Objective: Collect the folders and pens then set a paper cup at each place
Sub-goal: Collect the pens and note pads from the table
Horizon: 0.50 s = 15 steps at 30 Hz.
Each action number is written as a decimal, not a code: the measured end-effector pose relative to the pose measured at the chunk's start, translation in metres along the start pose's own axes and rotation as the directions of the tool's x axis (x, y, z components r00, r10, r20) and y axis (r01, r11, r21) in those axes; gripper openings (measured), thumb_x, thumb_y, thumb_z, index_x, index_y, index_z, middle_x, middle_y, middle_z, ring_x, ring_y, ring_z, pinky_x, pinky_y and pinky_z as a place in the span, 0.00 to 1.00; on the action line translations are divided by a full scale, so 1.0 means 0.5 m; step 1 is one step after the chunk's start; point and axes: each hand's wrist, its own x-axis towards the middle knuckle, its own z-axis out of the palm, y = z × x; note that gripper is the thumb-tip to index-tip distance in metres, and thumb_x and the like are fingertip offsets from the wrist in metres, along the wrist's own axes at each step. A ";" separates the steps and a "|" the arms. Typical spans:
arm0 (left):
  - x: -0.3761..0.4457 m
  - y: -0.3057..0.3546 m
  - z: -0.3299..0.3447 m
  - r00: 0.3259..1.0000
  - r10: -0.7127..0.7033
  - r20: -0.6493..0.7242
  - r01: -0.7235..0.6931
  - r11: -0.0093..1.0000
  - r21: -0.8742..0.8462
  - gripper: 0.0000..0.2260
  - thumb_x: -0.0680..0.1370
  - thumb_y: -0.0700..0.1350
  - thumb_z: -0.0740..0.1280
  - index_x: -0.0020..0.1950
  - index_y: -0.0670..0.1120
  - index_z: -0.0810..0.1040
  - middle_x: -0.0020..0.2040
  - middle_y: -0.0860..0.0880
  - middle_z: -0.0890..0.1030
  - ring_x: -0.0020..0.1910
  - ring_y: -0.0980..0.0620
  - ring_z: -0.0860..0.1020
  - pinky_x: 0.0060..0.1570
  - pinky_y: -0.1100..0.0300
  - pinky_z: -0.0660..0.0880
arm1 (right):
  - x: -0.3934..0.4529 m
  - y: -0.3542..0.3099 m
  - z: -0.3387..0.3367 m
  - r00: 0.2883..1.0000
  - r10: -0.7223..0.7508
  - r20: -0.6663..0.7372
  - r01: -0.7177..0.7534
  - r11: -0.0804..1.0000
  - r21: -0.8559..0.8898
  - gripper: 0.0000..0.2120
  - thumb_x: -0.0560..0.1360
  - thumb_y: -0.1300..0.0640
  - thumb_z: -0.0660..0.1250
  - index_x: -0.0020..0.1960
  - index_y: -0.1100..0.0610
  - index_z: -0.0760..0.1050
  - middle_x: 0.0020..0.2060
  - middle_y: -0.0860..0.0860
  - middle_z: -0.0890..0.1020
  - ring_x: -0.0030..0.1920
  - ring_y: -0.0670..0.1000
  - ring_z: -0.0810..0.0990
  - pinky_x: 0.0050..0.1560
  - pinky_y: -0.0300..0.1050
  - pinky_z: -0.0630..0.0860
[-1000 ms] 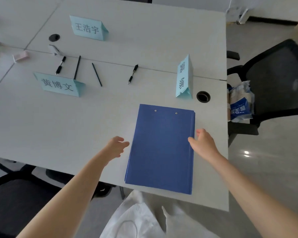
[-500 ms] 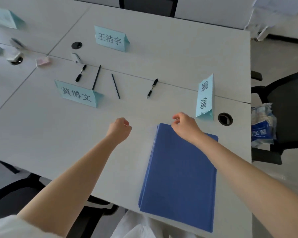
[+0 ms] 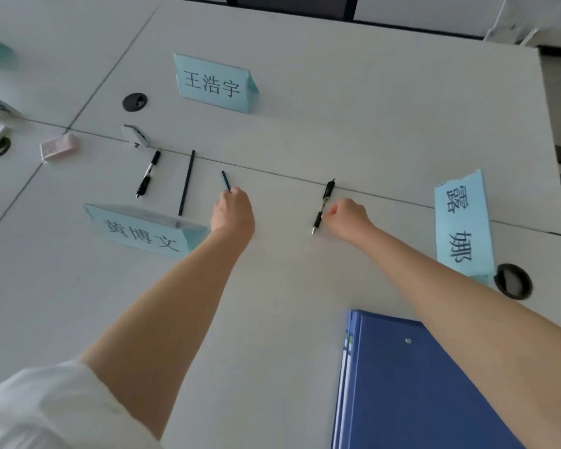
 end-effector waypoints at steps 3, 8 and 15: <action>0.048 -0.004 0.027 0.999 -0.030 0.034 0.028 0.999 0.040 0.15 0.78 0.31 0.59 0.64 0.34 0.68 0.62 0.37 0.73 0.62 0.38 0.75 0.59 0.49 0.73 | 0.057 -0.006 0.026 0.996 0.081 -0.048 -0.079 0.996 0.045 0.17 0.78 0.54 0.61 0.33 0.57 0.63 0.30 0.51 0.68 0.41 0.56 0.69 0.29 0.43 0.61; 0.087 -0.019 0.046 0.999 -0.019 0.040 0.015 0.995 0.100 0.20 0.76 0.29 0.61 0.67 0.33 0.65 0.63 0.36 0.71 0.63 0.38 0.74 0.59 0.51 0.73 | 0.104 -0.015 0.055 0.978 0.167 -0.129 -0.165 0.986 0.028 0.19 0.75 0.49 0.62 0.58 0.63 0.73 0.53 0.59 0.79 0.50 0.61 0.78 0.42 0.44 0.68; 0.119 -0.033 0.064 0.996 -0.068 0.064 0.067 0.998 0.005 0.20 0.77 0.29 0.60 0.68 0.32 0.65 0.64 0.35 0.70 0.62 0.39 0.75 0.60 0.53 0.72 | 0.128 -0.035 0.066 0.974 0.159 -0.165 -0.183 0.972 -0.149 0.15 0.76 0.57 0.63 0.61 0.62 0.73 0.58 0.58 0.78 0.58 0.61 0.78 0.46 0.45 0.69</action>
